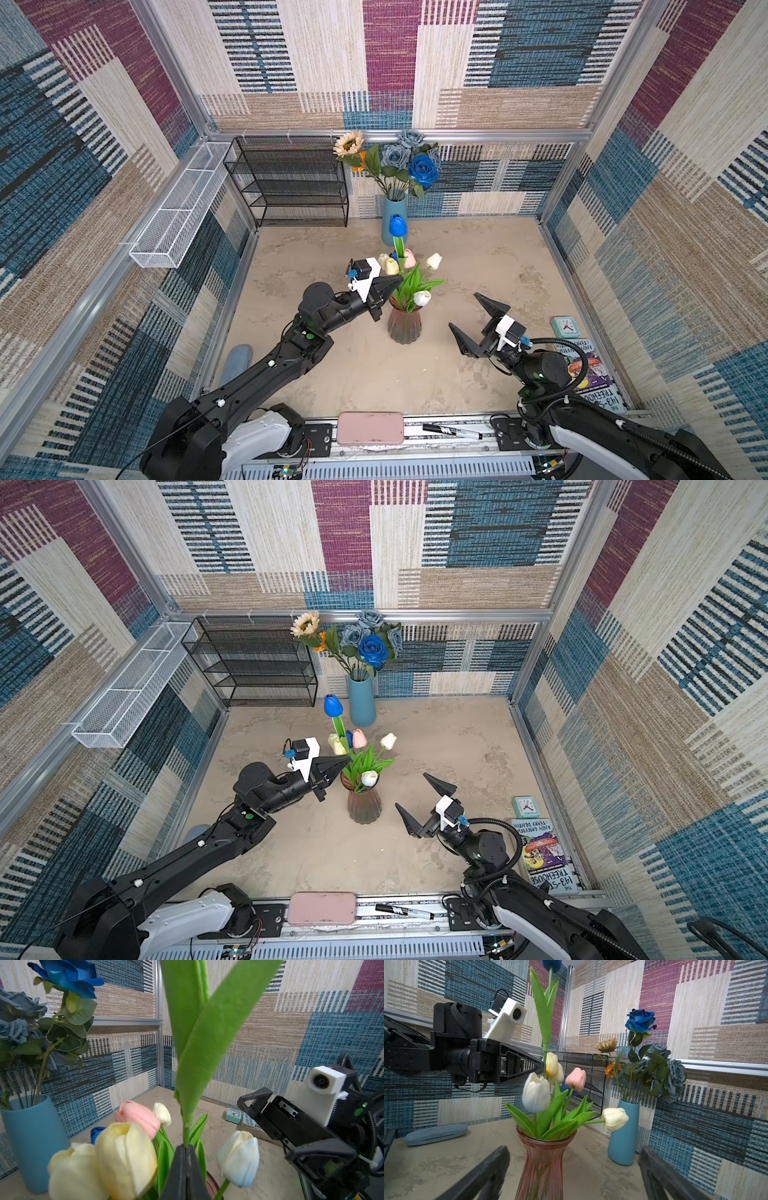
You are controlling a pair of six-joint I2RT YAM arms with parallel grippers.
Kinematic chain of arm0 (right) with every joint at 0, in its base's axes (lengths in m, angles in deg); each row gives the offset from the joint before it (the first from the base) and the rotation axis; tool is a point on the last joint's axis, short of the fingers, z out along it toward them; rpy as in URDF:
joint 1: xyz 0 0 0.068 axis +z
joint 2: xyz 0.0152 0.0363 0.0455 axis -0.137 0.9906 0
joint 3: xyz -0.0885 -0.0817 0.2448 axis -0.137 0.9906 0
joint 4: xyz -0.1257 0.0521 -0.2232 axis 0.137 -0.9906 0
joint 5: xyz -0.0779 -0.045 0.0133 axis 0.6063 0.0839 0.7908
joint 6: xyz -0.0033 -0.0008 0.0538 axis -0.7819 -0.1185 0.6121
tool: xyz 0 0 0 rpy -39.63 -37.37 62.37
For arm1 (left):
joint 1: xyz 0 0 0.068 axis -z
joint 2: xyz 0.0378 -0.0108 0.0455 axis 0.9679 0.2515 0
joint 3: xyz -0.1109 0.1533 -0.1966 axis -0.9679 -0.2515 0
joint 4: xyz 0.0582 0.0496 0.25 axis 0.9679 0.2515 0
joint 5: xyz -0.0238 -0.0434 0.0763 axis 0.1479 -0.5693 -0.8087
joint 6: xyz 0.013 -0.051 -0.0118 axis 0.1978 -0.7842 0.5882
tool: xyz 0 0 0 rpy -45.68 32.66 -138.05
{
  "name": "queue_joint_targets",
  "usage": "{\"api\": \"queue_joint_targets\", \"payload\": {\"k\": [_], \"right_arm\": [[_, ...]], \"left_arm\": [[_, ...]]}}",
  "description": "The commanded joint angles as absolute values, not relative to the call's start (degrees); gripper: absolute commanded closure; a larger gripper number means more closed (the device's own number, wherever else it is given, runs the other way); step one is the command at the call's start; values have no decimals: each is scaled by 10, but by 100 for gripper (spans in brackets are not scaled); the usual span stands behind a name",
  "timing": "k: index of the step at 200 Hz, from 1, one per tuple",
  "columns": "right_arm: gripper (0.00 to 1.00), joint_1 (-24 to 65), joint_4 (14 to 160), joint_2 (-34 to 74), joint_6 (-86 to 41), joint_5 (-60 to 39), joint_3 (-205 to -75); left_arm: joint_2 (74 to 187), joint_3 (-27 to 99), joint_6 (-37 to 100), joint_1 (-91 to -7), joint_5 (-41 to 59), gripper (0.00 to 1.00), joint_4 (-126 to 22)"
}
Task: Arrange the flowers into the vase
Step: 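Lower the blue tulip stem into the pink vase with the left gripper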
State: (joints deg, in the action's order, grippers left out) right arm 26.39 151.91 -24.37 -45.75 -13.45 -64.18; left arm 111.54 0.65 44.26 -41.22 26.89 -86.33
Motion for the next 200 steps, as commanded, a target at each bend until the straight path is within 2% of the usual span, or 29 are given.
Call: {"api": "queue_joint_targets", "payload": {"k": [1,47,65,106,131,142,161,172,200], "right_arm": [[0,265,1525,-240,-457,-134,-643],[0,265,1524,-238,-456,-135,-644],[0,265,1528,-234,-455,-135,-644],[0,265,1531,-227,-454,-136,-645],[0,265,1530,-230,-454,-135,-644],[0,265,1531,-229,-454,-134,-644],[0,265,1533,-225,-455,-134,-645],[0,265,1533,-222,-455,-134,-646],[0,265,1533,-219,-456,-135,-647]], "left_arm": [[1116,2,468,-406,258,100,-855],[1107,-18,484,-396,237,100,-838],[1099,-24,493,-395,227,83,-835],[1079,-25,516,-395,209,63,-784],[1064,-29,521,-395,199,55,-769],[1058,-34,522,-395,197,48,-771],[1055,-32,528,-395,194,48,-757],[1056,-27,533,-395,195,39,-744],[1061,-17,540,-395,195,39,-727]]}}
